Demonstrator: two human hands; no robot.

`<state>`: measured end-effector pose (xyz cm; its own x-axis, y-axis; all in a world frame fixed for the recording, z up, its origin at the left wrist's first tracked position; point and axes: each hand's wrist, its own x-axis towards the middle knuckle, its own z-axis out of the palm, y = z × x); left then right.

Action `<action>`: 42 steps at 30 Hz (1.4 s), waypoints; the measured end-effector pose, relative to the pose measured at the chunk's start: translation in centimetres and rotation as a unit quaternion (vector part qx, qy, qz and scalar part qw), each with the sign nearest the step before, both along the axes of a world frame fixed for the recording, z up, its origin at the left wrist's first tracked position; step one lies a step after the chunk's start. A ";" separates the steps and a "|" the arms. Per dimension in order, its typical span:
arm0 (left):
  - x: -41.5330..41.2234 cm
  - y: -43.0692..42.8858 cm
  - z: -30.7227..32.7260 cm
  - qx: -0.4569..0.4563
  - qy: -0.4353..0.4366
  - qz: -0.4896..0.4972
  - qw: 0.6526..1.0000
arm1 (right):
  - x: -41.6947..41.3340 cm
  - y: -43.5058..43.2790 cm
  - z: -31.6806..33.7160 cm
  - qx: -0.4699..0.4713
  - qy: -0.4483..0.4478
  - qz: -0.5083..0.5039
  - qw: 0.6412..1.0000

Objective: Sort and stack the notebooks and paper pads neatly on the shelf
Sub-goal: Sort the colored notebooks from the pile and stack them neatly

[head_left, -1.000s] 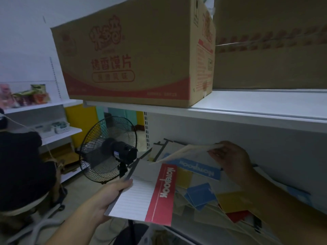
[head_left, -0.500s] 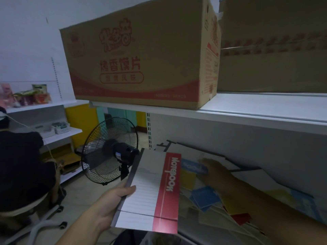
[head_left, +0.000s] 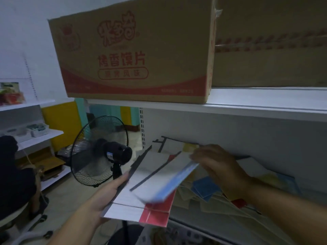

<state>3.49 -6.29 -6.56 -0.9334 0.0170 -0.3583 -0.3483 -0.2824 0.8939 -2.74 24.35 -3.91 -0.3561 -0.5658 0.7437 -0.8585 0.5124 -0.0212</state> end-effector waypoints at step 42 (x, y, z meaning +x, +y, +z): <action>21.0 83.0 -5.0 0.083 -0.061 -0.436 0.894 | 39.9 63.1 -5.7 -0.538 -0.392 -0.501 0.553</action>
<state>24.51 76.72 -11.53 -0.4923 0.7821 -0.3819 -0.5935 0.0193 0.8046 37.18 87.46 -9.65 -0.5420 0.8272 -0.1483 0.3339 0.0500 -0.9413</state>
